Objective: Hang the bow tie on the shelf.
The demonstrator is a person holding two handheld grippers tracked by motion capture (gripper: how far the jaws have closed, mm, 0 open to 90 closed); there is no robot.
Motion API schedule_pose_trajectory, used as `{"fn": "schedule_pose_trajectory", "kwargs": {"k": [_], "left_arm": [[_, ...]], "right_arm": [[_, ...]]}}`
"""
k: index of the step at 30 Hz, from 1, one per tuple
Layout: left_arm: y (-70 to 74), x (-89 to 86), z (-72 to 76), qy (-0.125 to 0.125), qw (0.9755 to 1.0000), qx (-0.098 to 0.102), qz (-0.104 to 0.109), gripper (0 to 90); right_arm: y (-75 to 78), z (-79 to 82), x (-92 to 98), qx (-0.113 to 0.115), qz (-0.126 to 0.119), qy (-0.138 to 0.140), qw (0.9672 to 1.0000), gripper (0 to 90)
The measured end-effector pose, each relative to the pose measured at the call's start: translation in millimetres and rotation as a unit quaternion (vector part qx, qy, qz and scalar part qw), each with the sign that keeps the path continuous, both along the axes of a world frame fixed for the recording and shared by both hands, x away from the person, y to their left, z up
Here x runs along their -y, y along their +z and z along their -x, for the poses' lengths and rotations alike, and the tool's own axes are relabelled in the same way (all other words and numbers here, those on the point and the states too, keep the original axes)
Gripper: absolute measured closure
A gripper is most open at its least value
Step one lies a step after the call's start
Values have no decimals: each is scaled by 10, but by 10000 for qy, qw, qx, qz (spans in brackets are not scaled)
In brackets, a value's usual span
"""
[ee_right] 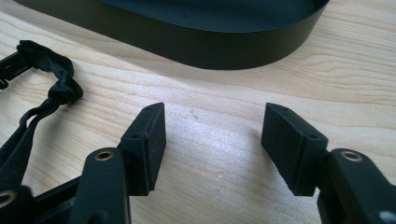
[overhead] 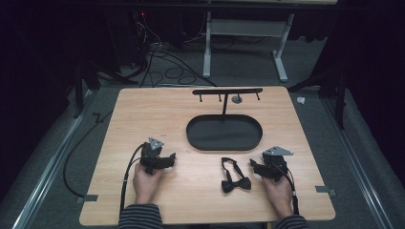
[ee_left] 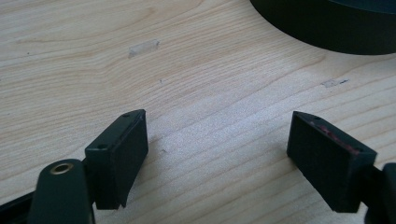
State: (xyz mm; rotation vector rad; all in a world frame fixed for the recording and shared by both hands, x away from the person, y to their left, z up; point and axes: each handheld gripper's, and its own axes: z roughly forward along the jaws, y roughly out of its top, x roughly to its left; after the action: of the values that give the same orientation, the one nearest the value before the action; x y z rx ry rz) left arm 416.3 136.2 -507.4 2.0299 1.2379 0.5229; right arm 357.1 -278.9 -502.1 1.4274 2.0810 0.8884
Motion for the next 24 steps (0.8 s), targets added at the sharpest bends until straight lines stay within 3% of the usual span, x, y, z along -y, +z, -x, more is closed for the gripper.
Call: {"fn": "schedule_pose_trajectory", "kwargs": {"k": [24], "left_arm": [[0,0,-1,-1,10000,-2,4,210]], "right_arm": [[-1,2,-7,-2,-1,8,10000,400]]}}
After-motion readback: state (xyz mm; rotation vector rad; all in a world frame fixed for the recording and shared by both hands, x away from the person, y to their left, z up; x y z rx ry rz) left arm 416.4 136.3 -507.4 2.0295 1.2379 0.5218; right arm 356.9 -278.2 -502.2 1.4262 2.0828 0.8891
